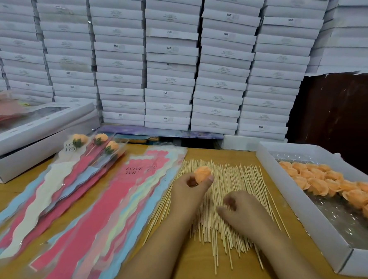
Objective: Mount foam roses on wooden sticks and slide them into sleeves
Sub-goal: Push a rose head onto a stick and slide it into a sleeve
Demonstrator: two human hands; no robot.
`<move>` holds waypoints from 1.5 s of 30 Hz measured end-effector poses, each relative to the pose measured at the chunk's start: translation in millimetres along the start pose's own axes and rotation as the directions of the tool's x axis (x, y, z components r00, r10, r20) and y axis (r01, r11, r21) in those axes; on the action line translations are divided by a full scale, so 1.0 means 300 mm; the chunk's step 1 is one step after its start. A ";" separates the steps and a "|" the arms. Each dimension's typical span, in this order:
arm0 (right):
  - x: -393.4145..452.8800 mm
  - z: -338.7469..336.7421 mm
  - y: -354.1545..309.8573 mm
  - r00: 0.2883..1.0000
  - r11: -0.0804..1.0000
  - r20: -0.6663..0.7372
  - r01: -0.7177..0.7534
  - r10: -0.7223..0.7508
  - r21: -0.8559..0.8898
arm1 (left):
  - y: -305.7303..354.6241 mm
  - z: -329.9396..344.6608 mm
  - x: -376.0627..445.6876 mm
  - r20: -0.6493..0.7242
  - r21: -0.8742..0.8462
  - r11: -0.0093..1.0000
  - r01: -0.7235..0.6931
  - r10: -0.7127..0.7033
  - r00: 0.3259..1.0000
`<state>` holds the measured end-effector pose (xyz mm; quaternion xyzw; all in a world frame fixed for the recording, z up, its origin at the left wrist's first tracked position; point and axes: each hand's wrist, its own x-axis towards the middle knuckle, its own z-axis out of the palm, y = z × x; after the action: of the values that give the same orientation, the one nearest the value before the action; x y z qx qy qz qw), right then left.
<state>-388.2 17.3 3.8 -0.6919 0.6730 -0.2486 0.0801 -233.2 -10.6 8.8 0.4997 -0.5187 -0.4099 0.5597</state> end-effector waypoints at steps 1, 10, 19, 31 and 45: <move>-0.002 0.007 -0.004 1.000 0.999 0.018 0.000 0.001 -0.051 | 0.005 -0.004 0.002 0.003 -0.058 0.996 0.062 -0.062 0.998; -0.002 0.009 -0.009 0.993 0.993 -0.013 -0.115 0.115 -0.012 | 0.017 -0.028 0.023 0.127 -0.424 0.843 0.332 -0.307 0.943; 0.005 -0.027 0.010 0.973 0.934 -0.019 -0.215 0.230 0.284 | 0.008 -0.036 0.046 0.177 -0.516 0.755 0.404 -0.368 0.913; -0.007 -0.062 0.020 0.965 0.854 0.051 -0.252 0.257 0.456 | -0.006 -0.041 0.053 0.249 -0.555 0.680 0.479 -0.413 0.876; -0.022 -0.103 -0.027 0.949 0.526 -0.142 -0.030 0.283 0.850 | -0.005 -0.046 0.050 0.286 -0.573 0.648 0.502 -0.416 0.863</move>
<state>-394.8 31.3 32.6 -0.4654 0.5354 -0.6209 0.3336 -217.6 -23.7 10.5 0.3704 -0.2418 -0.7187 0.5365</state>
